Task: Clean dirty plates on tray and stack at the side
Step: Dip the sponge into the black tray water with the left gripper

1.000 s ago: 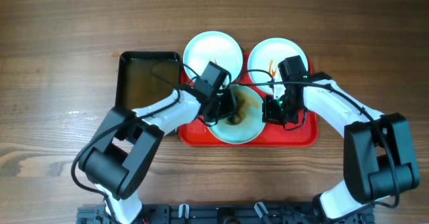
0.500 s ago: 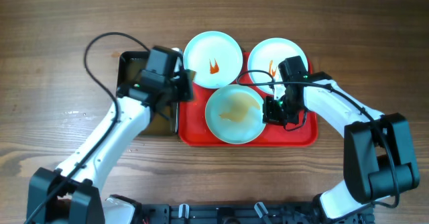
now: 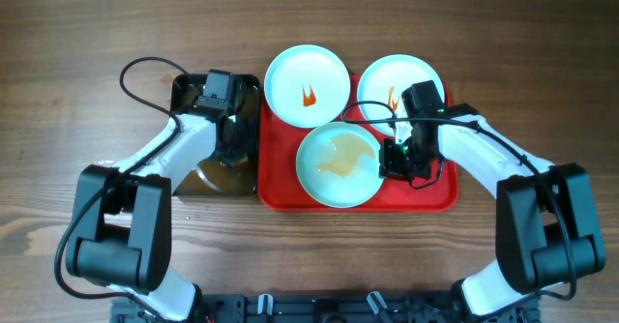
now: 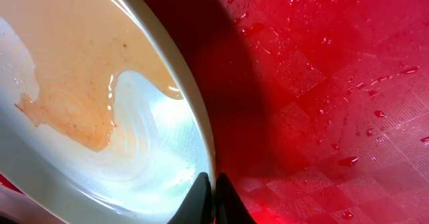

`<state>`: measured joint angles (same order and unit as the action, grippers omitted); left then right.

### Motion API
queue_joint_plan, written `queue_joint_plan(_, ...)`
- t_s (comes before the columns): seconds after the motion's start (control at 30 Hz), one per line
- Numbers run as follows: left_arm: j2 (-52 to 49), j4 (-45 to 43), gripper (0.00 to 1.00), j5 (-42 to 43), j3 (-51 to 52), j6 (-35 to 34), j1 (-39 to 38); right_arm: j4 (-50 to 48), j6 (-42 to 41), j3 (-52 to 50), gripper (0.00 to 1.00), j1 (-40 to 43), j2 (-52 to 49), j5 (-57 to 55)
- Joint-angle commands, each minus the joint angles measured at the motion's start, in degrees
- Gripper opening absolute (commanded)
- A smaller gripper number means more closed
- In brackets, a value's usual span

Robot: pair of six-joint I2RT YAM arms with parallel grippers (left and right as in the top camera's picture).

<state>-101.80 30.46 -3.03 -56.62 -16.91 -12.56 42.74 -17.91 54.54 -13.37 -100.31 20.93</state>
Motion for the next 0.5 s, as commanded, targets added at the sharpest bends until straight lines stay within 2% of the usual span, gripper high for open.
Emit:
queue_joint_plan(0.0,-1.31,-2.12,0.72,-2.49,0.26,0.20,0.59,0.37,1.38,-0.52,0.05,-0.28,-0.63,-0.48)
queue_joint_plan(0.13,-2.58,-6.27,0.68,-2.43,0.26,0.15,0.57,0.57,1.36,-0.52,0.05,-0.28,-0.63,-0.48)
queue_joint_plan(0.17,-2.80,-6.29,0.60,-2.40,0.26,0.00,0.57,0.63,1.36,-0.52,0.05,-0.28,-0.63,-0.48)
queue_joint_plan(0.2,-2.80,-6.47,0.36,-2.43,0.26,0.02,0.57,0.63,1.38,-0.52,0.04,-0.28,-0.63,-0.50)
queue_joint_plan(0.23,-2.80,-7.06,0.04,-2.45,0.26,0.26,0.57,0.63,1.36,-0.52,0.05,-0.28,-0.63,-0.48)
queue_joint_plan(0.37,-2.78,-9.22,0.06,-2.91,-0.68,0.26,0.76,1.14,1.40,-0.52,0.04,-0.28,-0.63,-0.48)
queue_joint_plan(0.43,-2.67,-7.78,0.59,-2.84,-1.38,0.20,0.94,1.25,1.42,-0.52,0.05,-0.28,-0.63,-0.50)
queue_joint_plan(0.47,-2.67,-6.21,0.62,-2.56,-1.38,0.17,0.81,1.22,1.40,-0.52,0.05,-0.28,-0.63,-0.50)
